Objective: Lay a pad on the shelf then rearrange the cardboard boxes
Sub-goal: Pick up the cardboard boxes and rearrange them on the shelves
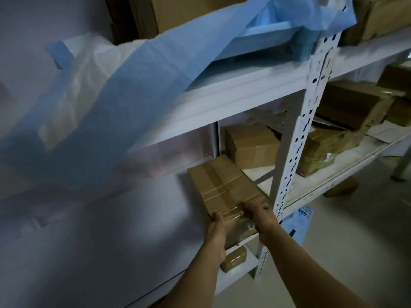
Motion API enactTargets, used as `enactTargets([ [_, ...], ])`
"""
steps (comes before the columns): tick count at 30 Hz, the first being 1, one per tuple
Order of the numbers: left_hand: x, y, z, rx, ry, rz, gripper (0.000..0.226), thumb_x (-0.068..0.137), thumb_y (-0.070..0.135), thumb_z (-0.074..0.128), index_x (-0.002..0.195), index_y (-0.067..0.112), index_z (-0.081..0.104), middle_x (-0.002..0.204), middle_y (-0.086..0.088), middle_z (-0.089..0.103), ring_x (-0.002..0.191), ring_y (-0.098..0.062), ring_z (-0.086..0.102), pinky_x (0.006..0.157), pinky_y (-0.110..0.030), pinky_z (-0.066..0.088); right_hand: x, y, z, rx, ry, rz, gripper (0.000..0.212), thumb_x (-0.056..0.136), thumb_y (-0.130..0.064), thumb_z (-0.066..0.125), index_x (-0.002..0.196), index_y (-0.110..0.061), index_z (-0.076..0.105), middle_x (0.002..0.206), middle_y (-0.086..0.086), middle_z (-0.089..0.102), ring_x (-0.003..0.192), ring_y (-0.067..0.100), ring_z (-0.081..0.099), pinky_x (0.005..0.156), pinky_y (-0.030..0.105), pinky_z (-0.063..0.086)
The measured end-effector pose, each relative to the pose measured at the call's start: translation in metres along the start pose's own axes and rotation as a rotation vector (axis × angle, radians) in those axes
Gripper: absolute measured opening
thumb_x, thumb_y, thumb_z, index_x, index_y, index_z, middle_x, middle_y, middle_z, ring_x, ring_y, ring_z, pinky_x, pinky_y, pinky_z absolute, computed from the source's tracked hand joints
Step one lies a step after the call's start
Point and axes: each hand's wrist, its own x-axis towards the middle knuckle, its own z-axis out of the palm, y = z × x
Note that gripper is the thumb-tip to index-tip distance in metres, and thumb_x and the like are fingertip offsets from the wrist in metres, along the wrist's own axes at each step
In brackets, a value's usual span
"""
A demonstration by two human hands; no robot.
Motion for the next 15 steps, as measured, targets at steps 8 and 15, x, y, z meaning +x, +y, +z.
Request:
enactTargets([
  [8,0.029,-0.001,0.015,0.063,-0.007,0.098,0.041,0.101,0.034,0.032,0.141,0.039,0.035,0.142,-0.007,0.049,0.129,-0.03,0.047,0.108,-0.052,0.038,0.03,0.009,0.015,0.023,0.029,0.124,0.012,0.096,-0.02,0.052,0.091,-0.009,0.05,0.107,0.013,0.05,0.099,0.028,0.048,0.097,0.043,0.043],
  [15,0.013,0.005,0.008,0.086,0.011,0.088,0.045,0.101,0.034,0.031,0.146,0.032,0.03,0.148,-0.007,0.042,0.133,-0.03,0.043,0.108,-0.047,0.039,0.022,0.001,0.017,0.033,0.072,0.128,0.029,0.094,-0.022,0.056,0.116,-0.005,0.05,0.092,0.008,0.051,0.075,0.018,0.047,0.072,0.033,0.042],
])
